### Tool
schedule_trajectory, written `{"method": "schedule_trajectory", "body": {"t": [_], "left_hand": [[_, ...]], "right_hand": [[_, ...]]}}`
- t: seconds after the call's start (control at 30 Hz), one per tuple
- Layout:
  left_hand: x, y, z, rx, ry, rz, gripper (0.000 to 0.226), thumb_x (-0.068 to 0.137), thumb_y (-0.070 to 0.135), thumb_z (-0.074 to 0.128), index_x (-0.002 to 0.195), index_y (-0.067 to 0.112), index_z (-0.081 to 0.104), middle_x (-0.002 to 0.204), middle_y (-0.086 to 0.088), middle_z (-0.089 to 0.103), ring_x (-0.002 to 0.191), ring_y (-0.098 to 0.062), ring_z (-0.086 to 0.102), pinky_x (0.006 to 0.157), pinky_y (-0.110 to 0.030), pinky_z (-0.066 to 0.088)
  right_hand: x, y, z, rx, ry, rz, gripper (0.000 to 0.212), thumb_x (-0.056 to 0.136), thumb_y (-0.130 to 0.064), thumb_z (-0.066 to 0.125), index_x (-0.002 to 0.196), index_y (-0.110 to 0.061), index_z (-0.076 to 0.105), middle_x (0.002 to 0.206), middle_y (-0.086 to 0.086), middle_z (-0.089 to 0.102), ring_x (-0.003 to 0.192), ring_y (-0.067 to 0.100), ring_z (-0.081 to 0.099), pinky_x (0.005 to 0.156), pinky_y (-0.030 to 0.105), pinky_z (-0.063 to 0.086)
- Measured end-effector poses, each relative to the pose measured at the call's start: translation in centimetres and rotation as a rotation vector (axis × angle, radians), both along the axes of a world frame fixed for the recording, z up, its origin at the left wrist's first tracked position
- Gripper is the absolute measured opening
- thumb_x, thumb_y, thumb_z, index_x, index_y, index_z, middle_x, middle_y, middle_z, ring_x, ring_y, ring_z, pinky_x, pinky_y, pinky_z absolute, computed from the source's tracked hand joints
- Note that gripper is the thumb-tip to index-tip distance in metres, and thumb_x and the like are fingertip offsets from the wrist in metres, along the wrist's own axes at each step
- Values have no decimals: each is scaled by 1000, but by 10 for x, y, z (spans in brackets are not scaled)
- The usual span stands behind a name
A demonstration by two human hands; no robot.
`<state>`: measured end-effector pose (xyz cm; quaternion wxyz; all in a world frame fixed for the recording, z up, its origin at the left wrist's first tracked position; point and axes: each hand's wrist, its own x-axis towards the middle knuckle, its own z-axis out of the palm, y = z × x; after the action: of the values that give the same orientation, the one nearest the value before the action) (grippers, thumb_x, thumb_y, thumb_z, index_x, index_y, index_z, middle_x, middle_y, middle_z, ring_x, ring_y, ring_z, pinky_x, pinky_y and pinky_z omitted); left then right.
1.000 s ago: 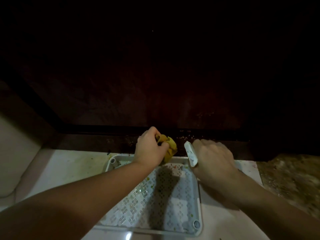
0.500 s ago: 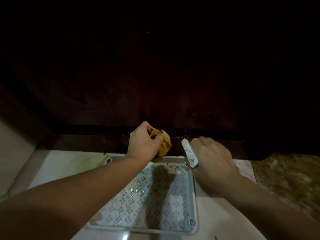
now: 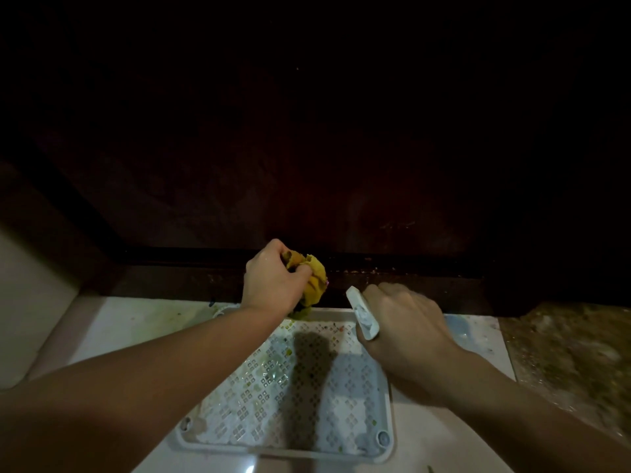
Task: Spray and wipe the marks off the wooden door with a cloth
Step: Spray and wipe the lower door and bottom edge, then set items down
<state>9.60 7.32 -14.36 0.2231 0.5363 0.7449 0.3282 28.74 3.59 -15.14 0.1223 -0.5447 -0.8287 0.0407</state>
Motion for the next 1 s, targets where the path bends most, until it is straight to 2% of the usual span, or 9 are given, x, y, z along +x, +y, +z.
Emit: {"method": "schedule_trajectory", "body": {"t": [0.07,0.13,0.3,0.43,0.53,0.67,0.77,0.9,1.0], "left_hand": [[0,-1,1,-3,7,4,12,81,26,67,81,23,55,80,2,60,72,-15,59,62,-33,53],[-1,-2,1,-8,1,10,13,81,25,67,80,23,54,79,2,60,71,-14,59,58,-29,50],[-4,-3,1,-33,-4,29,13,84,25,65,83,20,53,83,0,59,72,-14,57,55,-26,43],[0,-3,0,21,-11,164,16,90,23,62,94,15,49,98,-6,57,88,-22,56,76,-38,50],[10,3,-1,48,-64,257,17,91,24,62,99,11,53,105,-9,58,97,-25,57,84,-43,52],[40,12,-7,9,-175,239,9,87,23,69,83,16,65,91,-9,63,83,-21,59,72,-33,54],[75,14,-11,14,-162,164,12,85,23,71,73,20,67,78,-4,62,71,-14,51,62,-25,43],[114,15,-12,58,-84,54,11,84,15,67,74,16,70,69,-3,63,67,-17,57,58,-31,49],[131,14,-12,97,-17,-118,14,83,5,63,72,11,68,64,-2,61,60,-14,58,55,-34,52]], "right_hand": [[-3,-1,0,64,-21,-22,21,79,-39,64,77,-23,52,74,-4,60,63,17,51,57,27,23],[-3,-2,3,109,-62,-45,27,69,-37,73,65,-24,50,58,-6,54,51,14,35,52,25,20],[7,4,-3,-19,39,-133,25,83,-44,54,76,-27,37,69,-11,43,59,12,38,52,28,24],[8,4,-2,-81,123,-153,24,84,-40,56,85,-25,37,80,-7,47,67,15,42,58,30,33],[9,4,-1,-78,118,-177,25,83,-39,56,86,-25,36,85,-4,49,71,16,41,61,30,33],[16,8,1,-101,114,-244,25,83,-41,59,91,-24,42,86,-6,44,74,16,42,62,31,34],[25,11,3,-76,117,-270,22,84,-39,55,86,-26,38,82,-7,44,71,16,41,56,30,29],[34,13,5,-32,147,-286,17,86,-40,50,83,-27,41,78,-8,46,67,17,42,50,29,21],[43,14,4,-45,173,-301,15,90,-41,48,90,-26,49,83,-8,55,72,18,54,54,30,33]]}}
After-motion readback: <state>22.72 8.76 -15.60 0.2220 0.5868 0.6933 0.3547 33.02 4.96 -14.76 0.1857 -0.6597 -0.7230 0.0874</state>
